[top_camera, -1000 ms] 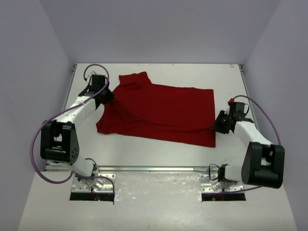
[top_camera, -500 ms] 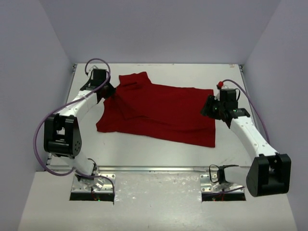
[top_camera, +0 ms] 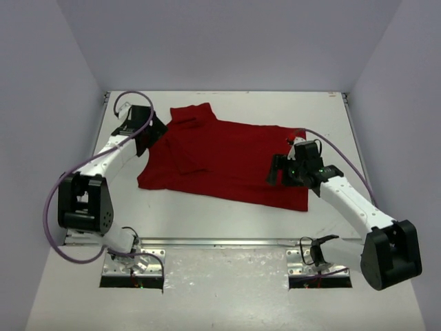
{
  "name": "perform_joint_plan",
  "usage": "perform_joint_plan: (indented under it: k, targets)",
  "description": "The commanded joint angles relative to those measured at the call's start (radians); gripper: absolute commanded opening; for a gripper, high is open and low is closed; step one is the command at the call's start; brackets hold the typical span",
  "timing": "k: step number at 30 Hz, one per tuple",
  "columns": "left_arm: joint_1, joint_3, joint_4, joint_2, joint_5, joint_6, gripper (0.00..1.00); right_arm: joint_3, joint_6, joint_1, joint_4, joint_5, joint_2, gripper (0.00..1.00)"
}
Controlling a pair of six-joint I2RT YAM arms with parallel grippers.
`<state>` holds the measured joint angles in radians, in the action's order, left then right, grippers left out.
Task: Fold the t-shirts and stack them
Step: Fold the flattened tshirt in 1/3 of the way
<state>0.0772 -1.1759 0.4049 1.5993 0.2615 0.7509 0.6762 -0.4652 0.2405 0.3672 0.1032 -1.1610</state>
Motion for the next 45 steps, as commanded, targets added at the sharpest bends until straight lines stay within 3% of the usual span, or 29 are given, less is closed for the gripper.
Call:
perform_joint_plan:
  k: [1, 2, 5, 7, 8, 12, 17, 20, 23, 27, 28, 34, 37, 45]
  targets:
    - [0.013, 0.114, 0.084, -0.208, 0.129, 0.057, 1.00, 0.000, -0.013, 0.059, -0.002, -0.066, -0.013, 0.92]
    - [0.024, 0.202, 0.101, -0.249, 0.172, 0.071, 1.00, -0.013, -0.026, 0.059, 0.010, -0.104, -0.003, 0.99]
    - [0.039, 0.384, 0.065, -0.367, 0.171, 0.065, 1.00, -0.046, -0.056, 0.045, 0.055, -0.181, 0.030, 0.99]
    - [0.039, 0.445, 0.081, -0.387, 0.182, 0.082, 0.94, -0.073, -0.062, 0.017, 0.059, -0.117, 0.049, 0.99]
    - [0.039, 0.462, 0.081, -0.387, 0.188, 0.088, 0.88, -0.084, -0.069, -0.015, 0.065, -0.108, 0.050, 0.99]
    - [0.038, 0.495, 0.054, -0.369, 0.171, 0.076, 0.81, -0.135, -0.053, -0.153, 0.070, -0.042, 0.031, 0.99]
    - [0.039, 0.515, 0.045, -0.322, 0.156, 0.096, 0.79, -0.133, -0.038, -0.175, 0.088, -0.097, -0.026, 0.99]
    - [0.039, 0.558, -0.055, -0.317, 0.125, 0.099, 0.77, -0.150, -0.029, -0.175, 0.058, -0.119, -0.034, 0.99]
    - [0.038, 0.562, -0.098, -0.265, 0.105, 0.082, 0.62, -0.150, -0.036, -0.175, 0.056, -0.125, -0.055, 0.99]
    - [0.036, 0.535, -0.110, -0.170, 0.090, 0.079, 0.28, -0.188, -0.059, -0.193, 0.026, -0.151, -0.048, 0.99]
    - [0.038, 0.533, -0.109, -0.162, 0.093, 0.079, 0.25, -0.193, -0.059, -0.199, 0.022, -0.145, -0.049, 0.99]
    - [0.038, 0.526, -0.090, -0.163, 0.191, 0.067, 0.18, -0.207, -0.056, -0.227, 0.001, -0.087, -0.060, 0.97]
    - [0.038, 0.538, -0.112, -0.188, 0.206, 0.035, 0.00, -0.219, -0.053, -0.225, -0.007, -0.056, -0.026, 0.98]
    - [0.038, 0.513, -0.103, -0.185, 0.246, -0.008, 0.00, -0.175, -0.009, -0.227, 0.009, -0.082, -0.123, 0.92]
